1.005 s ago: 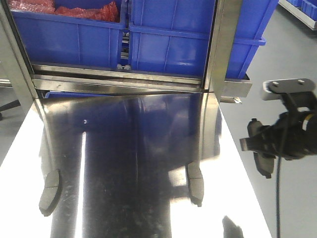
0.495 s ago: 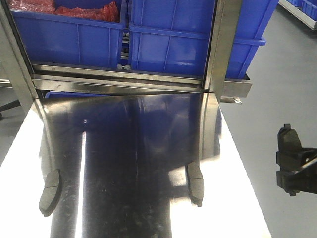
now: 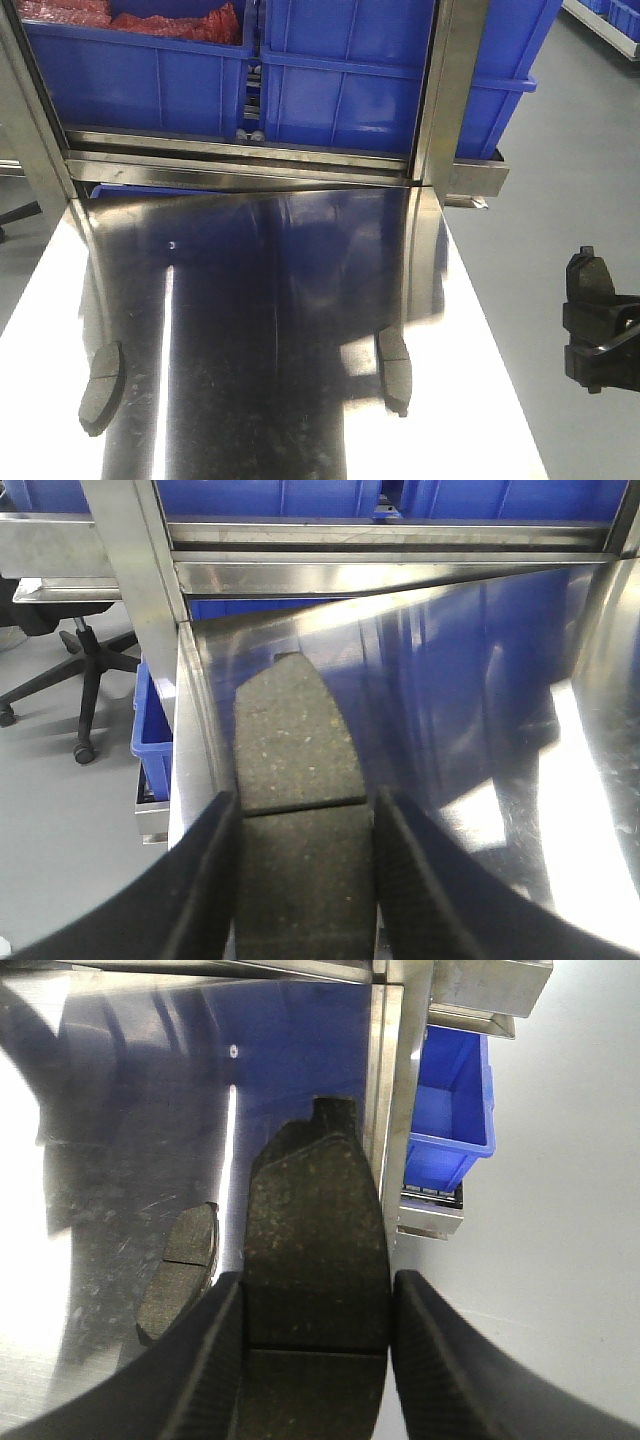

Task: Move and align brake pads A on conveyor
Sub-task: 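Close the right gripper on the brake pad and lift it, then drive the base away from the table holding both brake pads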

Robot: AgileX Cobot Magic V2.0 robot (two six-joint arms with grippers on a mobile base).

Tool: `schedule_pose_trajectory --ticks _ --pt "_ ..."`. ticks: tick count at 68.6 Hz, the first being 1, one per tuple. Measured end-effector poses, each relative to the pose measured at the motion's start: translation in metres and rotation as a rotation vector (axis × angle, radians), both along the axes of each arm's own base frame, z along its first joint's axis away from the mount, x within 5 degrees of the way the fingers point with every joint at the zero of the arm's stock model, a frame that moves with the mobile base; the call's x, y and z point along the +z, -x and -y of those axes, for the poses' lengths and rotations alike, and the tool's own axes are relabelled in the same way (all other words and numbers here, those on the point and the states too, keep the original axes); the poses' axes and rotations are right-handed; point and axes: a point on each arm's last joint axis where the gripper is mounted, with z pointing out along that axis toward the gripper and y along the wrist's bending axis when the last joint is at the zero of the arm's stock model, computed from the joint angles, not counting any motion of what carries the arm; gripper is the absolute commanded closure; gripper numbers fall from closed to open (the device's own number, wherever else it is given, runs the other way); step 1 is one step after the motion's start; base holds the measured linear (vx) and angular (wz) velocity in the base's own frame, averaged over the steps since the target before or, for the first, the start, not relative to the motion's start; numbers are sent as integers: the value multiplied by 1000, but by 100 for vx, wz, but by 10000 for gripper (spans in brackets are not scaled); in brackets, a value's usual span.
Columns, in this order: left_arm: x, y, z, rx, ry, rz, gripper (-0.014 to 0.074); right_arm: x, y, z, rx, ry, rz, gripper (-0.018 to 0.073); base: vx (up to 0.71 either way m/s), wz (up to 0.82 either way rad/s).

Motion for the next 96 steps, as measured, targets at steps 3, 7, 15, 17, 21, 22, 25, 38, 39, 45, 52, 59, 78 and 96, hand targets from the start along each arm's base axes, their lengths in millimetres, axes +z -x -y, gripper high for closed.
schedule_pose_trajectory --ticks 3,7,15,17,21,22,25,38,39,45,52,59,78,96 --pt "0 0 0 0 0 0 524 0 0 0 0 0 0 546 0 0" --pt "0 0 0 0 0 0 524 0 0 0 0 0 0 546 0 0" --pt "0 0 0 0 0 0 524 0 0 0 0 0 0 546 0 0" --pt "0 0 0 0 0 0 524 0 0 0 0 0 0 546 0 0" --pt "0 0 0 0 0 0 524 0 0 0 0 0 0 546 0 0" --pt "0 0 0 0 0 0 524 0 0 0 0 0 0 546 0 0" --pt "0 0 0 0 0 0 524 0 0 0 0 0 0 546 0 0" --pt "0 0 0 0 0 0 524 0 0 0 0 0 0 546 0 0" --pt "0 0 0 0 0 0 524 0 0 0 0 0 0 546 0 0" --pt "0 0 0 0 0 0 524 0 0 0 0 0 0 546 0 0" --pt "0 0 0 0 0 0 524 0 0 0 0 0 0 546 0 0" --pt "0 0 0 0 0 0 524 0 0 0 0 0 0 546 0 0" --pt "0 0 0 0 0 0 524 0 0 0 0 0 0 546 0 1" --pt "0 0 0 0 0 0 524 0 0 0 0 1 0 546 -3 10"
